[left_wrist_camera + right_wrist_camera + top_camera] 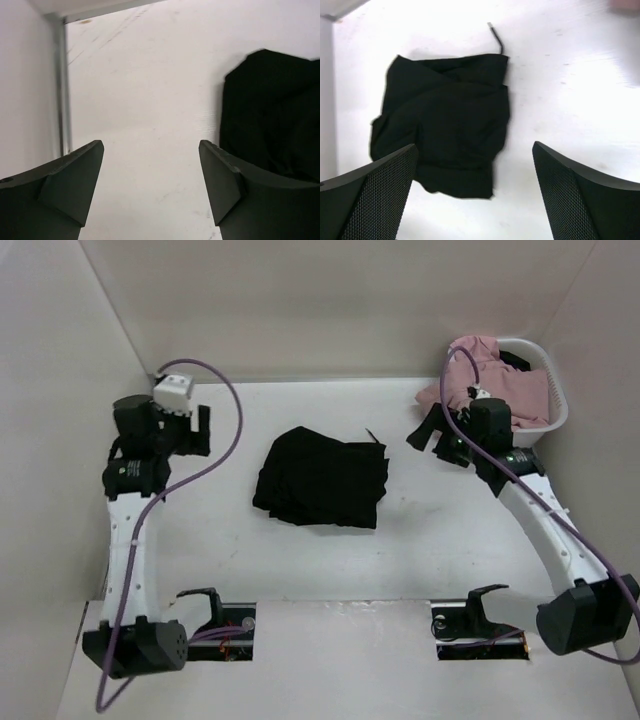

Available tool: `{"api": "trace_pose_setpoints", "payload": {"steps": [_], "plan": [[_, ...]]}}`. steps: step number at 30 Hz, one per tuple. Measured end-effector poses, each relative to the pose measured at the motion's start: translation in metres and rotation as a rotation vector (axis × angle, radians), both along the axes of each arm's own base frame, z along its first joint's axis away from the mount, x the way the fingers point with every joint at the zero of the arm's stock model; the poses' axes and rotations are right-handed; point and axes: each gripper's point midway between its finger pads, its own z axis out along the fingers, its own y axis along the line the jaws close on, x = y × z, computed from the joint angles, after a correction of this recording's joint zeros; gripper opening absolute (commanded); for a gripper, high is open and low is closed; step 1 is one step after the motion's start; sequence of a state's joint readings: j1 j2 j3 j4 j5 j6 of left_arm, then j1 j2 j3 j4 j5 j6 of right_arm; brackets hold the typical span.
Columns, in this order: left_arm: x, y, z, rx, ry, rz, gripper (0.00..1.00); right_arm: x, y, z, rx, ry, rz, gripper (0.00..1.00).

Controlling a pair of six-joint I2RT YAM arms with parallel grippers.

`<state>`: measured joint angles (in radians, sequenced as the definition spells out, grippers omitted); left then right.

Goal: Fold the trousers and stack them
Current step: Fold the trousers

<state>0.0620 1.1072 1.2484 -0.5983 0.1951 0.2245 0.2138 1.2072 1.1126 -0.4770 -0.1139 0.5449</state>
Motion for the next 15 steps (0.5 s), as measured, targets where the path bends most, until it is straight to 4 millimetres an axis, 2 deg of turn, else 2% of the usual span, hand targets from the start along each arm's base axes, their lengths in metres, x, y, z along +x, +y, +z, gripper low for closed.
{"api": "trace_pose_setpoints", "payload": {"steps": [2,4,8,10,12,15], "plan": [[-0.013,0.034,0.006,-0.039,-0.01,0.123,0.77,-0.01,-0.014,0.003,-0.063,0.021,-0.02,1.0],[-0.025,0.059,-0.001,-0.077,0.008,0.224,0.77,-0.022,-0.029,-0.007,-0.126,0.081,-0.048,1.0],[-0.051,0.106,-0.046,-0.169,0.108,0.438,0.76,-0.044,-0.052,-0.034,-0.232,0.218,-0.095,1.0],[-0.063,0.119,-0.066,-0.203,0.16,0.512,0.76,-0.051,-0.058,-0.038,-0.262,0.242,-0.109,1.0],[-0.073,0.123,-0.08,-0.23,0.204,0.551,0.76,-0.055,-0.063,-0.038,-0.279,0.242,-0.121,1.0],[-0.079,0.128,-0.086,-0.246,0.22,0.58,0.76,-0.064,-0.067,-0.035,-0.284,0.224,-0.136,1.0]]}}
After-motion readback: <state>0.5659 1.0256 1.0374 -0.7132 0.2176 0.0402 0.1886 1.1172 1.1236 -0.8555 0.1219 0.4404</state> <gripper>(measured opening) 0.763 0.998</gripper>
